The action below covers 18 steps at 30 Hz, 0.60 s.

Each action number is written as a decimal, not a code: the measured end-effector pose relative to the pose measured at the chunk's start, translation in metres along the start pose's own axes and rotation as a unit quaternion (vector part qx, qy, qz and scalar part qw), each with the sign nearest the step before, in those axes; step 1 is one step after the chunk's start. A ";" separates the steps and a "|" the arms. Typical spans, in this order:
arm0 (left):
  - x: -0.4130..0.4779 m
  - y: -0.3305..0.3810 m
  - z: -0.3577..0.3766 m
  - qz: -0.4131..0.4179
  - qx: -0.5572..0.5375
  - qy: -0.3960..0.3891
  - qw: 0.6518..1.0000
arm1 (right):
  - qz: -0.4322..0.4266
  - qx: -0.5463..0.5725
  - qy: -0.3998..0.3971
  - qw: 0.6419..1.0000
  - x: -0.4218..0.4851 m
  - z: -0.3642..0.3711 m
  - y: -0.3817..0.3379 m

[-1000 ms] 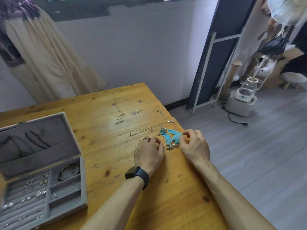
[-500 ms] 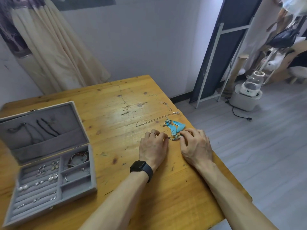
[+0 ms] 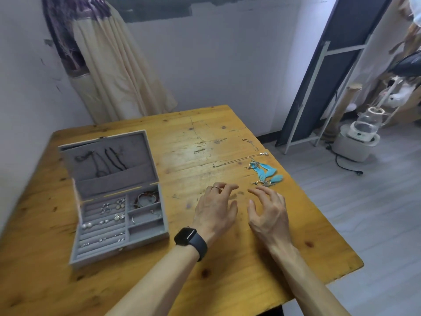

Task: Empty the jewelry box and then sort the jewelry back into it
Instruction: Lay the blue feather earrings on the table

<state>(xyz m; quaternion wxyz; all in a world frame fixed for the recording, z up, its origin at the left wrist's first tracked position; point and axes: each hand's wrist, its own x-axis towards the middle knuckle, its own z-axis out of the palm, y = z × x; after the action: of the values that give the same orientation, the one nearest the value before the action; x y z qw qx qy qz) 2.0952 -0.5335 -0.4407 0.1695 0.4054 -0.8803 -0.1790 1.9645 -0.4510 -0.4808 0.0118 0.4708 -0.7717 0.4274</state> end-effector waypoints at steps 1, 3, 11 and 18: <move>-0.011 -0.006 -0.008 -0.004 -0.016 0.016 1.000 | 0.007 0.026 -0.007 1.000 -0.008 0.003 -0.014; -0.034 -0.018 -0.026 -0.012 -0.046 0.052 0.998 | 0.018 0.076 -0.027 0.997 -0.022 0.011 -0.042; -0.112 -0.102 -0.108 -0.078 -0.070 0.167 0.980 | -0.016 0.183 -0.121 0.976 -0.058 0.049 -0.136; -0.128 -0.189 -0.168 -0.172 -0.061 0.192 0.964 | -0.058 0.203 -0.166 0.963 -0.029 0.075 -0.199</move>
<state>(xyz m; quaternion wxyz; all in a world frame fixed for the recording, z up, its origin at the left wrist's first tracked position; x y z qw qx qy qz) 2.3721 -0.5785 -0.3982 0.3265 0.5661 -0.7357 -0.1780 2.1561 -0.5190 -0.4115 -0.1872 0.5712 -0.6317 0.4895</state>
